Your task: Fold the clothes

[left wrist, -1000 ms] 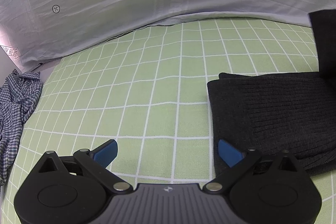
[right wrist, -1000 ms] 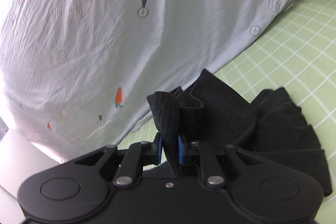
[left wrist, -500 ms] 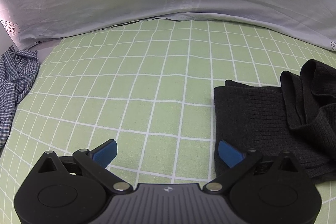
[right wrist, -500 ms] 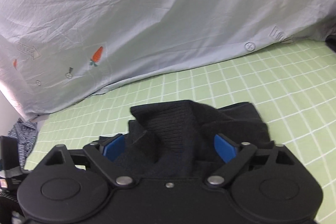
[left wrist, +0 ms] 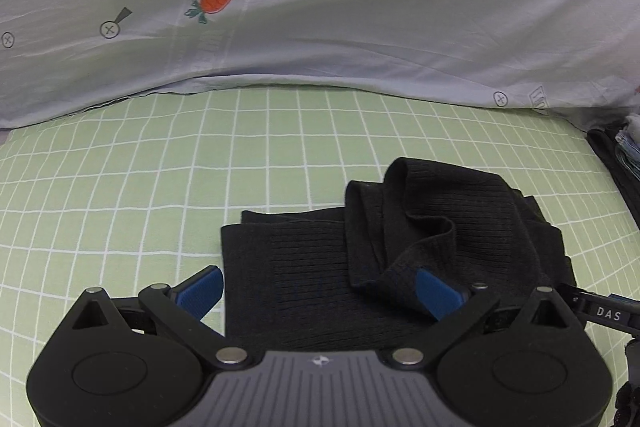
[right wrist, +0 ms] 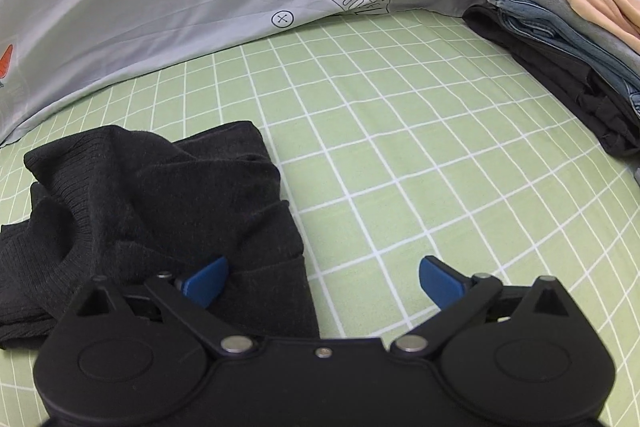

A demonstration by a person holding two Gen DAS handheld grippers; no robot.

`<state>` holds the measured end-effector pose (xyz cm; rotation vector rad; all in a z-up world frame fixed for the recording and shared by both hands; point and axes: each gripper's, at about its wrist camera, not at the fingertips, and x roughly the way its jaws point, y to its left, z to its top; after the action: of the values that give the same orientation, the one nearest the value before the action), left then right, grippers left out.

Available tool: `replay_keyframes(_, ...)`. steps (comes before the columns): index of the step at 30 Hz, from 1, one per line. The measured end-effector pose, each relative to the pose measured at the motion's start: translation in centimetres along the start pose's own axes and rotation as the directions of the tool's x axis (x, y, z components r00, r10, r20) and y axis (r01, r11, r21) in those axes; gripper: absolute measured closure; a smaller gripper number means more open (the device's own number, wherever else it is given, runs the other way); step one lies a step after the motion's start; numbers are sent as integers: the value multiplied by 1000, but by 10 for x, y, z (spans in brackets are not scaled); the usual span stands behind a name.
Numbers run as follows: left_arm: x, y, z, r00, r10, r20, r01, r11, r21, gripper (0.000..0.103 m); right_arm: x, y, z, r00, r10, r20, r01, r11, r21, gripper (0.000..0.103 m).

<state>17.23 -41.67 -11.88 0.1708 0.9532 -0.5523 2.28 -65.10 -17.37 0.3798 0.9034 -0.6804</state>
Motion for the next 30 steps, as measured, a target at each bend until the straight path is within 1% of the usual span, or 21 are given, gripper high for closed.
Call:
replay_keyframes(2, 8, -15, 3, 999, -49, -17, 50, 998, 33, 4, 1, 3, 0, 1000, -6, -4, 6, 1000, -7, 0)
replay_keyframes(3, 13, -20, 4, 998, -61, -26, 62, 997, 47, 5, 1, 3, 0, 1000, -8, -4, 8, 1000, -8, 0)
replay_keyframes(5, 23, -27, 6, 997, -63, -52, 66, 996, 66, 12, 1, 4, 0, 1000, -8, -3, 8, 1000, -9, 0)
replay_keyframes(6, 28, -30, 6, 996, -64, -67, 69, 995, 71, 14, 1, 3, 0, 1000, -5, -4, 5, 1000, -7, 0)
replay_keyframes(7, 32, -32, 7, 994, -70, -83, 75, 995, 66, 20, 1, 2, 0, 1000, -2, -4, 2, 1000, -3, 0)
replay_keyframes(8, 37, -33, 7, 992, -75, -99, 82, 995, 62, 28, 1, 0, 0, 1000, 1, -5, -1, 1000, 2, 0)
replay_keyframes(9, 40, -35, 7, 991, -80, -111, 87, 995, 57, 32, 1, 0, -1, 1000, 5, -7, -5, 1000, 10, 0)
replay_keyframes(12, 47, -37, 4, 990, -85, -114, 91, 995, 45, 50, 2, -2, -2, 1000, 12, -11, -12, 1000, 24, 0)
replay_keyframes(13, 48, -38, 3, 990, -91, -107, 96, 995, 42, 62, 2, -2, -2, 1000, 12, -11, -12, 1000, 23, 0)
replay_keyframes(14, 47, -38, 3, 990, -104, -95, 108, 993, 38, 85, 2, -2, -2, 1000, 12, -10, -11, 1000, 21, 0)
replay_keyframes(15, 45, -38, 2, 991, -107, -81, 110, 993, 36, 94, 2, -2, -2, 1000, 11, -10, -11, 1000, 19, 0)
replay_keyframes(17, 41, -38, 1, 992, -111, -55, 113, 993, 35, 94, 2, -1, -1, 1000, 8, -8, -8, 1000, 11, 0)
replay_keyframes(23, 20, -38, -3, 997, -80, 17, 78, 993, 83, 95, -3, 3, 0, 1000, -5, 0, 5, 1000, -11, 0)
replay_keyframes(30, -8, -27, 3, 992, -73, 100, 68, 996, 50, 95, -18, 12, -1, 1000, 2, 13, -1, 999, -46, 0)
